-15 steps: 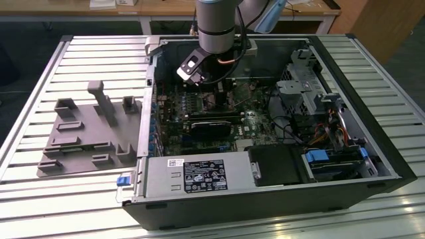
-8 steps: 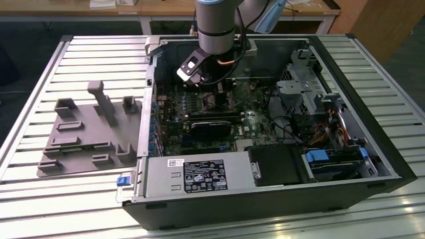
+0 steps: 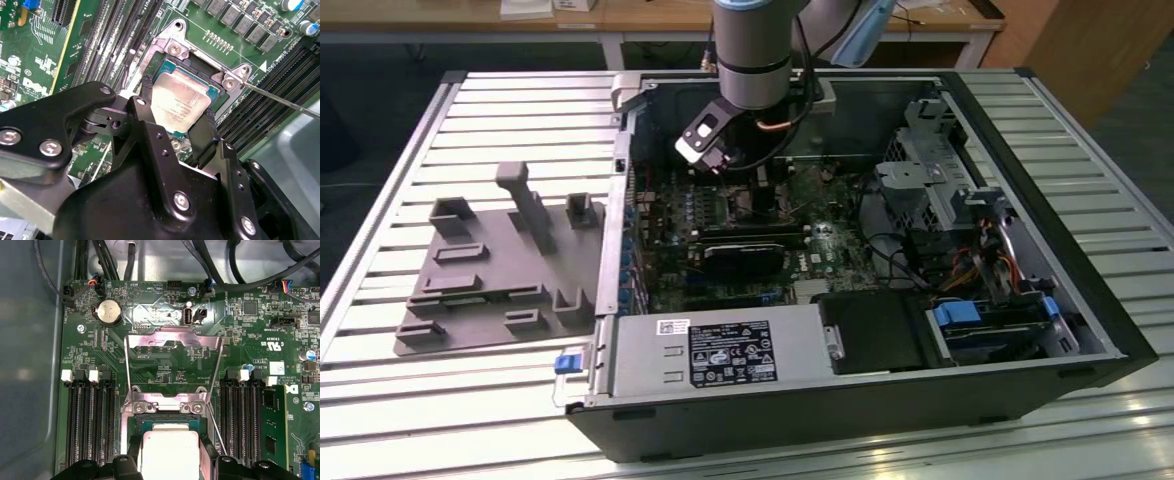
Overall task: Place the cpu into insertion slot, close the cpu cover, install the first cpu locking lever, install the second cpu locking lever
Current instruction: 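Place the cpu into insertion slot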
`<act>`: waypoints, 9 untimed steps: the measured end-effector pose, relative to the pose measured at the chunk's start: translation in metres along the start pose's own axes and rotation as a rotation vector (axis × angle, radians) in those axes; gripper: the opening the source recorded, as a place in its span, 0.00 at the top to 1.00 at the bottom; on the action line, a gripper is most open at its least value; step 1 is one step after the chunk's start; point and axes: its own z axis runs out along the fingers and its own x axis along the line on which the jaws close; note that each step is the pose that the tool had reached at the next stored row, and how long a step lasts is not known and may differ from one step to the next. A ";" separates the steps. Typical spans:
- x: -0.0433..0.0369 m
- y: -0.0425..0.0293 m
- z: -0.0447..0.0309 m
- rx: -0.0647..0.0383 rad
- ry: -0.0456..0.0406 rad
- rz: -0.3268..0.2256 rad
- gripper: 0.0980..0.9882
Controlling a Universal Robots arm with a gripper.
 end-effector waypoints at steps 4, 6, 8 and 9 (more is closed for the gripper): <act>0.0001 -0.0001 0.0011 0.000 0.0000 0.000 0.51; 0.0001 -0.0002 0.0019 0.000 -0.0001 0.000 0.51; 0.0000 -0.0003 0.0023 0.000 -0.0004 0.000 0.51; 0.0000 -0.0002 0.0023 0.000 -0.0004 0.000 0.51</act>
